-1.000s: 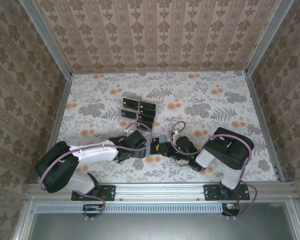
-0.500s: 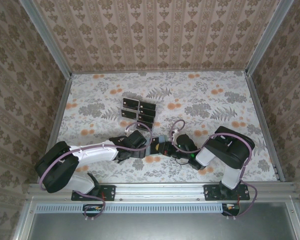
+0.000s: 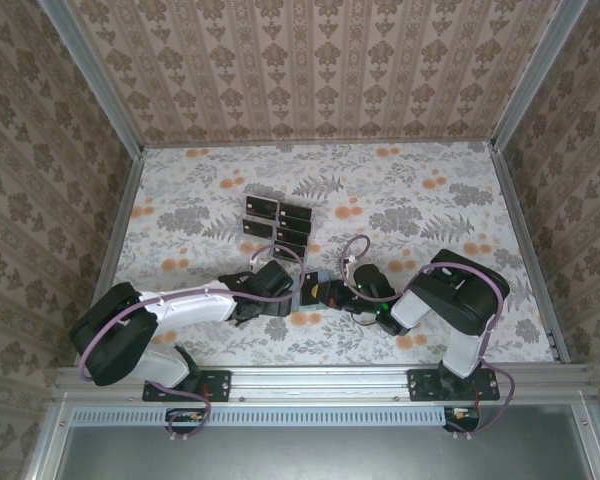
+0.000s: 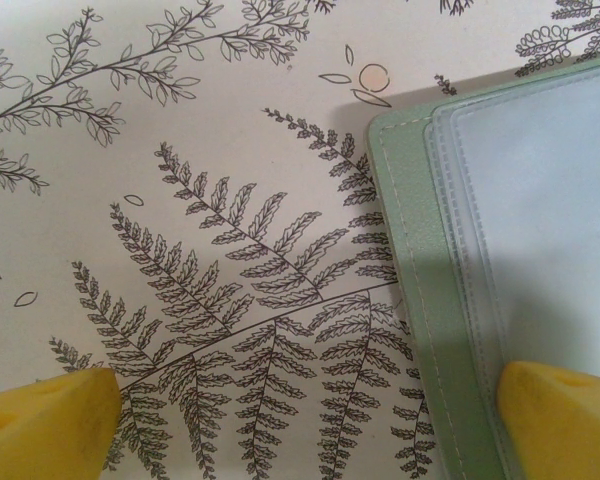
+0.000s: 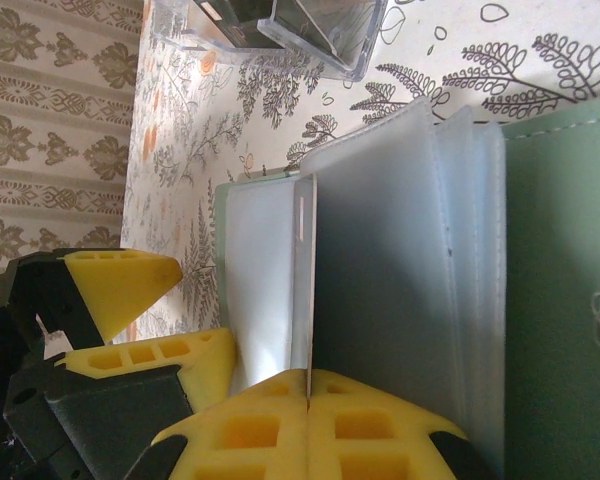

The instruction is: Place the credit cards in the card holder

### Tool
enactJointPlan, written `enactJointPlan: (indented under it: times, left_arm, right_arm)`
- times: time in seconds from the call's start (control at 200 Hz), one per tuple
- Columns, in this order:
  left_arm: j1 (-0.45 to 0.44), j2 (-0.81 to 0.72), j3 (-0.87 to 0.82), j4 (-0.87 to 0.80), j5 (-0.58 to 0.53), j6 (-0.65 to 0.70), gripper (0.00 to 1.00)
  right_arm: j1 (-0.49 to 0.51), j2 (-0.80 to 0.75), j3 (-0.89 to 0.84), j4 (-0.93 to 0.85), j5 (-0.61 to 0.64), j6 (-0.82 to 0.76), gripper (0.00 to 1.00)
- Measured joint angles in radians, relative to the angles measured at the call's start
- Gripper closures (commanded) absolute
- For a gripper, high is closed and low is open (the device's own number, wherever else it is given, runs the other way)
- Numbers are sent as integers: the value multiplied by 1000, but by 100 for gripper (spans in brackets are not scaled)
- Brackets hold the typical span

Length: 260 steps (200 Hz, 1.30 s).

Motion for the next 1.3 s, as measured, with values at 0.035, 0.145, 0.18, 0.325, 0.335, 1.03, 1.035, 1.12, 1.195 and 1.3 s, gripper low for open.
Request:
enactJointPlan:
  times: [0.035,0.145,0.18,0.325,0.335,1.03,1.035,1.12,1.195,1.3]
  left_arm:
    - [0,0,0,0,0,0,0]
    - [0,0,0,0,0,0,0]
    - [0,0,0,0,0,0,0]
    - [0,0,0,0,0,0,0]
    - [0,0,0,0,0,0,0]
    - [0,0,0,0,0,0,0]
    - [0,0,0,0,0,0,0]
    - [0,0,0,0,0,0,0]
    - [0,0,0,0,0,0,0]
    - [0,0,0,0,0,0,0]
  right_arm:
    - [-1,2,2,0,-5,0,100]
    - [-1,9,2,11,-14,-1,100]
    - [-1,11,2,16,-15,0,100]
    - [2,13,2,21,-18,2,100]
    - [2,13,2,21,-18,2,100]
    - [11,14,-13,42,-18,7,100]
    - [11,14,-13,42,-18,7,100]
    - [13,18,-10,42,-18,7,100]
    - [13,20,-8,44,-18,7,100]
    - [13,23,-5,44,-18,7,100]
